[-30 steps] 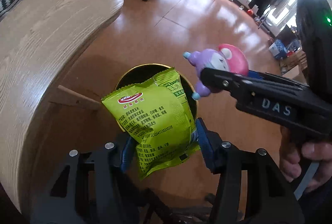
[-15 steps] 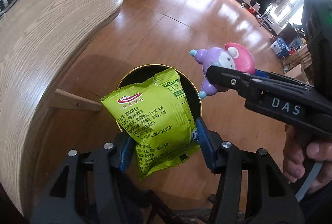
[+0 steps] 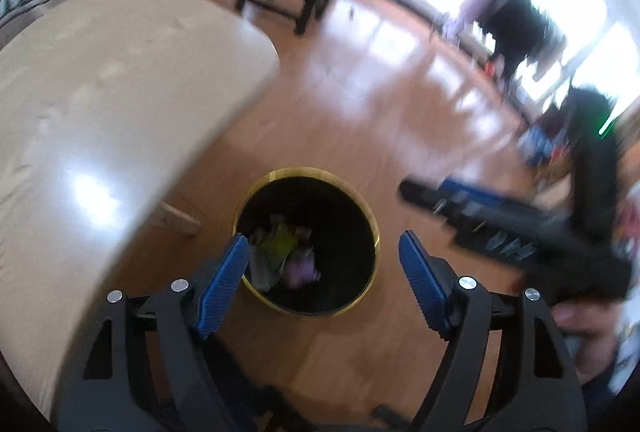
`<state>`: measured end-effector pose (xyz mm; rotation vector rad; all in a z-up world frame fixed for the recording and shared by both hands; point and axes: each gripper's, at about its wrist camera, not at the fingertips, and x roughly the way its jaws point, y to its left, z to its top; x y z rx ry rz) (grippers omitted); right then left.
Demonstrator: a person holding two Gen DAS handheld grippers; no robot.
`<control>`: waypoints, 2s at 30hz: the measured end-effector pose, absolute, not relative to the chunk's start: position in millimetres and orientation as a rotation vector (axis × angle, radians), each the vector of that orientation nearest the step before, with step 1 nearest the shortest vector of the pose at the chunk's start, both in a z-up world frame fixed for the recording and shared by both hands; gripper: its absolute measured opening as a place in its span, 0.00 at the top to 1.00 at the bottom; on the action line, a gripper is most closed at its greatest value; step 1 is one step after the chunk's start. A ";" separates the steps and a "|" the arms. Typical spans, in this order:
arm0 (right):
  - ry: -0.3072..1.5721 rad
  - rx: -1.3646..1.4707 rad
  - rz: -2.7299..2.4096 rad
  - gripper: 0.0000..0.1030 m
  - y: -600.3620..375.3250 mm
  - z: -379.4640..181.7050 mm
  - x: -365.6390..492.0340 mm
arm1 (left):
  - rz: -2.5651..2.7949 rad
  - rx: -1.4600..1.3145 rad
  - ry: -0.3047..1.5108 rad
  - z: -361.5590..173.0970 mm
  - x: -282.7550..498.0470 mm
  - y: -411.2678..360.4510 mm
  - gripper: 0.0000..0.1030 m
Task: Collect trash
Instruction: 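Return both tools to the table above the remaining trash, then grasp the clear blister strip with the left tool while the right tool grasps the foil wrapper, then carry the blister strip and foil wrapper over the black bin and open both tools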
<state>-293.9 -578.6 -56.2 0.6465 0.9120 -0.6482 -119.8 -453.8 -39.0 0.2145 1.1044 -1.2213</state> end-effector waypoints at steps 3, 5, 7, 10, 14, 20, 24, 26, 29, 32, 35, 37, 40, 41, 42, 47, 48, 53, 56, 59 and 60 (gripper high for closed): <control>0.876 0.596 -0.569 0.34 -559.5 -28.8 -257.7 | -1.172 0.088 1.036 6.2 -78.3 -405.6 0.25; 0.853 0.552 -0.492 0.33 -538.1 -9.2 -224.7 | -1.112 0.052 0.990 30.6 -50.8 -362.8 0.22; 0.840 0.512 -0.395 0.32 -510.1 7.3 -188.2 | -1.021 0.064 0.928 46.2 -29.5 -318.9 0.19; 0.847 0.463 -0.204 0.32 -450.8 24.7 -120.8 | -0.775 0.171 0.817 50.3 -0.3 -233.8 0.17; 0.882 0.424 -0.003 0.32 -377.5 31.6 -50.1 | -0.590 0.231 0.826 28.7 31.2 -145.8 0.17; 0.953 0.358 0.144 0.32 -289.5 22.2 38.7 | -0.449 0.229 0.858 -5.1 71.4 -50.8 0.17; 1.014 0.325 0.163 0.32 -248.5 -0.4 89.8 | -0.439 0.229 0.895 -29.7 97.6 -42.7 0.17; 1.044 0.306 0.154 0.32 -234.4 -14.5 114.9 | -0.456 0.224 0.921 -41.8 115.0 -46.4 0.17; 1.082 0.304 0.149 0.34 -228.7 -33.3 137.4 | -0.484 0.249 0.943 -56.6 127.9 -55.9 0.17; 1.117 0.289 0.143 0.37 -216.9 -54.2 161.1 | -0.480 0.312 0.928 -69.5 140.8 -68.1 0.17; 1.144 0.278 0.133 0.41 -208.2 -70.0 177.3 | -0.480 0.267 0.973 -81.7 154.8 -67.8 0.17; 1.141 0.272 0.130 0.43 -204.2 -74.9 183.7 | -0.469 0.288 0.969 -86.5 158.8 -70.7 0.18; 1.149 0.284 0.136 0.56 -205.3 -77.6 187.0 | -0.509 0.296 0.957 -85.4 155.9 -77.6 0.27; 1.153 0.286 0.139 0.61 -205.4 -78.5 188.0 | -0.513 0.307 0.952 -85.1 153.9 -79.5 0.30; 1.160 0.285 0.142 0.65 -205.4 -80.3 188.8 | -0.527 0.316 0.946 -84.3 151.2 -82.9 0.38; 1.142 0.248 0.122 0.79 -206.3 -76.9 186.2 | -0.534 0.344 0.943 -75.9 134.9 -87.6 0.62; 1.130 0.254 0.125 0.80 -209.2 -72.6 183.2 | -0.534 0.336 0.950 -73.5 132.9 -86.7 0.68; 1.063 0.286 0.146 0.81 -222.1 -47.4 159.4 | -0.554 0.273 0.991 -62.0 115.1 -79.4 0.88; 1.025 0.291 0.157 0.81 -226.4 -32.1 143.7 | -0.553 0.254 0.993 -55.4 102.6 -78.2 0.88; 1.010 0.297 0.164 0.81 -231.2 -21.5 128.1 | -0.546 0.225 0.985 -47.1 91.2 -78.5 0.89; 1.006 0.299 0.162 0.81 -234.1 -18.8 122.1 | -0.546 0.220 0.981 -45.1 88.3 -79.1 0.89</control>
